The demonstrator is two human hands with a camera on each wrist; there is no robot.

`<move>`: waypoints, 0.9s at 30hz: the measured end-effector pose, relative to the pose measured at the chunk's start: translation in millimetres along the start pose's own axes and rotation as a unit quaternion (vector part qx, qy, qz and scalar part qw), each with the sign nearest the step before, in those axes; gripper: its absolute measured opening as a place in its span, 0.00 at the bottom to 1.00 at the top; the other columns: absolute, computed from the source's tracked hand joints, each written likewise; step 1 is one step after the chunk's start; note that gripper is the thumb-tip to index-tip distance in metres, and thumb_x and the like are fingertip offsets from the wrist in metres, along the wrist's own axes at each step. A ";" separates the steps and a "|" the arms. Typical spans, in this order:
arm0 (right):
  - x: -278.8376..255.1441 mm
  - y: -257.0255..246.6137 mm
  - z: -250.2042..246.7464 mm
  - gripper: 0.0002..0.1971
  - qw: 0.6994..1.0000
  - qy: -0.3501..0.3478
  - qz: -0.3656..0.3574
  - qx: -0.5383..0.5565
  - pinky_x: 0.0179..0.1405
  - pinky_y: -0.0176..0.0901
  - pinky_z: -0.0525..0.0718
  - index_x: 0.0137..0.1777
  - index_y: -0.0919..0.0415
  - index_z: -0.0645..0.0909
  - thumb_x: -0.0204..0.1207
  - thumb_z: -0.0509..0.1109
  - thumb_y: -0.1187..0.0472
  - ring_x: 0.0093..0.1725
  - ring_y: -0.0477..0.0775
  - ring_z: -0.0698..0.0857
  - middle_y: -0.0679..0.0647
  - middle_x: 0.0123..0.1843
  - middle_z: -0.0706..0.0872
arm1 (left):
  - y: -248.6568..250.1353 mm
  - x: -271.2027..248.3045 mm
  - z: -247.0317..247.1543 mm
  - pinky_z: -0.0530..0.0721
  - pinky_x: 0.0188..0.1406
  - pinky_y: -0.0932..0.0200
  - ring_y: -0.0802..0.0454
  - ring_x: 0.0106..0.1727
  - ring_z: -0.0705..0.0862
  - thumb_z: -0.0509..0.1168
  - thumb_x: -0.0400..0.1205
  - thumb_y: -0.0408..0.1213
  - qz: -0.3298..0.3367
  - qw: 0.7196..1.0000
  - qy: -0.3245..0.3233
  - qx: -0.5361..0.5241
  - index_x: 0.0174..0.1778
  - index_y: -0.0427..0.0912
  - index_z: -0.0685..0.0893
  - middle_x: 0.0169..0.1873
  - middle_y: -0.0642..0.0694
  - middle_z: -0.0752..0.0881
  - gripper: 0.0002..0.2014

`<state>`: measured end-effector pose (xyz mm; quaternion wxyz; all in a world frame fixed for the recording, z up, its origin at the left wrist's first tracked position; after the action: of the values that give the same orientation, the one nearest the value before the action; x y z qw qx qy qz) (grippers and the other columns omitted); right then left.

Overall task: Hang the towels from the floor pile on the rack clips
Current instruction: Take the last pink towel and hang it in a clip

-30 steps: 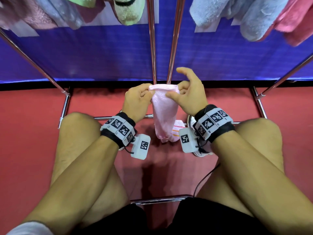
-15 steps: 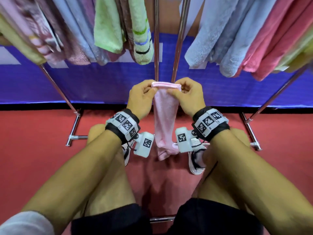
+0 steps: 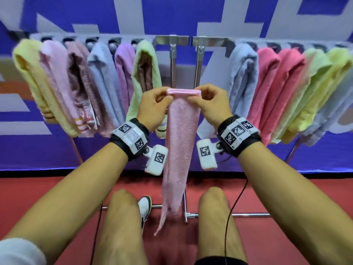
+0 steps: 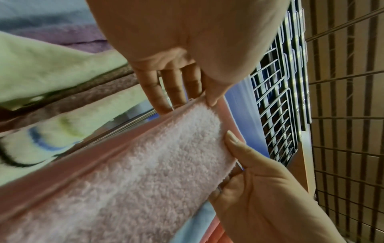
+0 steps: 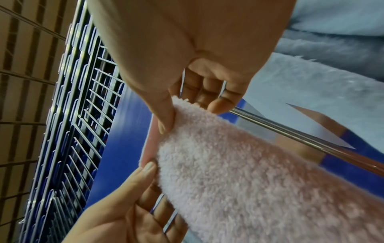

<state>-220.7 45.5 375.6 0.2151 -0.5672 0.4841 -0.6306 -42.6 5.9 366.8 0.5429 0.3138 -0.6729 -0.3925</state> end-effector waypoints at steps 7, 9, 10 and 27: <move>44.3 -76.0 -6.2 0.09 0.998 0.018 -0.032 0.042 0.32 0.31 0.79 0.43 0.54 0.84 0.70 0.81 0.66 0.36 0.41 0.84 0.47 0.38 0.87 | 77.8 43.4 -12.7 0.86 0.41 0.48 0.49 0.42 0.85 0.64 0.83 0.24 0.035 0.999 0.014 -0.029 0.48 0.45 0.88 0.39 0.47 0.89 0.12; 55.9 -90.9 -7.6 0.10 0.997 0.029 -0.040 0.065 0.32 0.32 0.79 0.44 0.55 0.84 0.69 0.81 0.65 0.37 0.41 0.84 0.49 0.40 0.88 | 95.6 53.8 -14.5 0.87 0.37 0.58 0.56 0.41 0.87 0.64 0.83 0.24 0.045 0.998 0.010 -0.043 0.51 0.42 0.87 0.38 0.52 0.90 0.10; 61.6 -95.8 -6.8 0.09 0.996 0.030 -0.037 0.071 0.33 0.34 0.80 0.44 0.55 0.84 0.69 0.82 0.65 0.39 0.43 0.84 0.49 0.41 0.88 | 102.2 58.7 -15.0 0.86 0.36 0.60 0.57 0.40 0.86 0.64 0.84 0.24 0.046 0.998 0.007 -0.046 0.52 0.41 0.87 0.37 0.53 0.89 0.10; 105.3 -161.2 32.7 0.06 0.994 -0.065 -0.088 0.026 0.50 0.50 0.88 0.51 0.61 0.89 0.82 0.70 0.62 0.45 0.48 0.87 0.56 0.45 0.91 | 104.2 107.1 -15.9 0.84 0.38 0.61 0.53 0.44 0.87 0.71 0.78 0.44 0.012 0.989 -0.011 -0.146 0.59 0.40 0.85 0.47 0.46 0.88 0.17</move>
<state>-173.4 17.8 563.1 0.2042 -0.6418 0.4007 -0.6211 -49.6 -36.4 510.8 0.5801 0.2188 -0.6181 -0.4833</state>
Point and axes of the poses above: each hand's wrist, its own x-axis towards the middle knuckle, its own z-axis out of the palm, y = z × x, the point moved 10 cm from there along x, towards the middle knuckle
